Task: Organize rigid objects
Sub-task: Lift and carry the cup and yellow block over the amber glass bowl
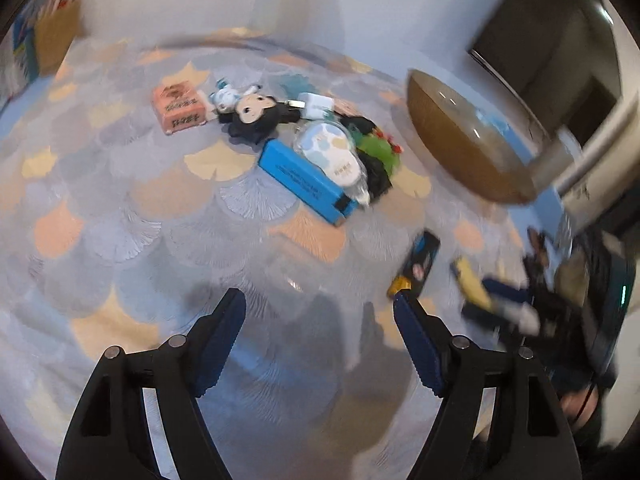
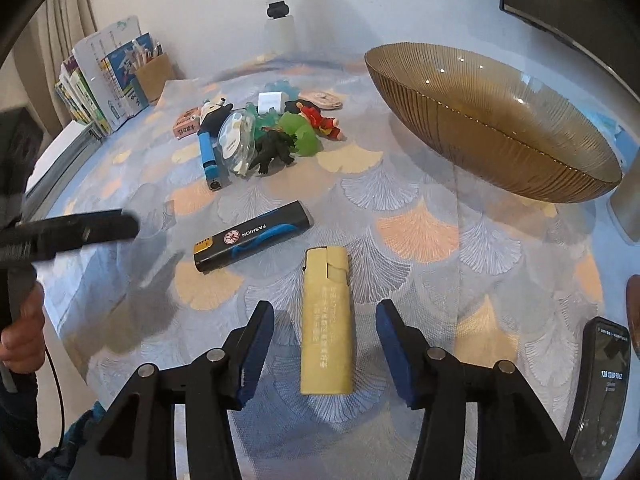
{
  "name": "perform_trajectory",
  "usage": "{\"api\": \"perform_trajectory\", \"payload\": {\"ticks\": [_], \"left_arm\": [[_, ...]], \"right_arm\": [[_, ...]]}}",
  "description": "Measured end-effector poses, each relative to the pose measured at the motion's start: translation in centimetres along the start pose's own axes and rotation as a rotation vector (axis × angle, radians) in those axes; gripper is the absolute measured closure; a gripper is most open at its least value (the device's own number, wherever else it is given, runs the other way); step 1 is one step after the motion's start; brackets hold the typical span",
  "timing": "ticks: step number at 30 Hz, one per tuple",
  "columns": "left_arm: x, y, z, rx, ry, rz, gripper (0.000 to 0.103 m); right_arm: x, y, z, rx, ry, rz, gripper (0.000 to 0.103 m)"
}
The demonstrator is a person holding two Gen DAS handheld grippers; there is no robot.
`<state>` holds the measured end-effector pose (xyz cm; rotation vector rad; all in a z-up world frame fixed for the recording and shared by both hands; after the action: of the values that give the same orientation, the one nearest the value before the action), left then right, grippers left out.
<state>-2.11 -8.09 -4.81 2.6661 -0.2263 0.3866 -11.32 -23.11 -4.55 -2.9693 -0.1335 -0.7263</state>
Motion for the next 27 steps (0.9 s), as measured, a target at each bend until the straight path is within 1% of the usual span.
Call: {"api": "perform_trajectory", "payload": {"ticks": [2,3,4,5,6,7,8,9,11,12,15,17,19,22,24,25,27], "left_arm": [[0.3,-0.8,0.3,-0.014,-0.005,-0.072,0.028],[0.4,-1.2,0.5,-0.02,-0.011,-0.103,0.031],[0.6,-1.5,0.6,-0.022,-0.01,-0.134,0.031],[0.7,-1.5,0.6,-0.01,-0.007,-0.148,0.035],[0.8,-1.5,0.7,0.002,-0.009,-0.164,0.039],[1.0,-1.5,0.9,0.023,-0.008,-0.169,0.053],[0.9,-1.6,1.1,0.037,-0.013,-0.171,0.057],[1.0,-1.5,1.1,0.051,-0.005,-0.168,0.057],[1.0,-1.3,1.0,0.084,0.003,-0.15,0.057],[1.0,-1.2,0.9,0.097,0.01,-0.14,0.057],[2.3,0.3,-0.7,0.13,0.073,-0.071,0.058],[4.2,2.3,-2.4,0.145,0.123,-0.004,0.057],[6.8,5.1,-3.9,0.142,0.177,0.075,0.057],[10.7,9.6,-4.7,0.113,0.225,0.176,0.057],[12.6,12.3,-4.1,0.094,0.237,0.239,0.057],[13.5,13.7,-3.2,0.091,0.233,0.271,0.057],[14.4,15.4,-1.1,0.078,0.2,0.298,0.057]], "right_arm": [[0.0,0.0,0.1,-0.01,0.009,-0.002,0.051],[0.0,0.0,0.1,-0.023,0.014,-0.01,0.051],[-0.1,-0.2,0.1,-0.045,0.021,-0.025,0.051],[-0.1,-0.4,0.1,-0.071,0.033,-0.043,0.054],[-0.2,-0.8,0.0,-0.07,0.048,-0.057,0.06],[-0.2,-1.2,-0.1,-0.06,0.056,-0.068,0.069],[-0.2,-1.4,-0.1,-0.062,0.06,-0.076,0.077],[-0.2,-1.6,-0.2,-0.064,0.067,-0.086,0.08],[-0.2,-1.6,-0.3,-0.055,0.069,-0.085,0.08],[-0.2,-1.5,-0.5,-0.036,0.071,-0.075,0.08],[0.9,-0.2,-2.4,-0.006,0.105,-0.043,0.08],[2.6,1.4,-5.1,-0.01,0.167,-0.012,0.08],[5.0,3.7,-8.4,-0.036,0.245,0.023,0.08],[7.6,7.0,-11.5,-0.084,0.307,0.075,0.08],[8.8,9.2,-12.2,-0.124,0.311,0.108,0.08],[9.4,10.4,-11.8,-0.151,0.291,0.122,0.08],[9.8,11.7,-10.4,-0.16,0.243,0.149,0.08]]}}
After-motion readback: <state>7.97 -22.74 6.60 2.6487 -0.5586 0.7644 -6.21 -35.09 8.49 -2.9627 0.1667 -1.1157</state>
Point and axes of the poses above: each gripper's, at about its wrist camera, not at the fingertips, and z roughly the way its jaws point, y to its right, x to its top, the point moved 10 cm from there along z, roughly the way its jaws point, and after that the axes turned 8 degrees about -y, right-handed, at the moved point
